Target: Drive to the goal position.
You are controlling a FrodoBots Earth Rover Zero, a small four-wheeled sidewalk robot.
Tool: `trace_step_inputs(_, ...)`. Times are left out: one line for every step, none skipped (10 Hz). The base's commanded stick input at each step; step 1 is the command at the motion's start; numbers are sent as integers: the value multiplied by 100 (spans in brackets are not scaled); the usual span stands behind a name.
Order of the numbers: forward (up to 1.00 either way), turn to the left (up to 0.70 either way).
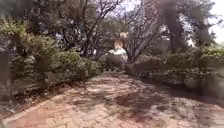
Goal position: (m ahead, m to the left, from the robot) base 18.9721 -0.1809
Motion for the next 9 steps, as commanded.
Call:
trace_step_inputs(70, 0)
trace_step_inputs(70, 0)
trace_step_inputs(70, 0)
trace_step_inputs(70, 0)
trace_step_inputs(70, 0)
trace_step_inputs(70, 0)
trace_step_inputs(70, 0)
trace_step_inputs(70, 0)
trace_step_inputs(70, 0)
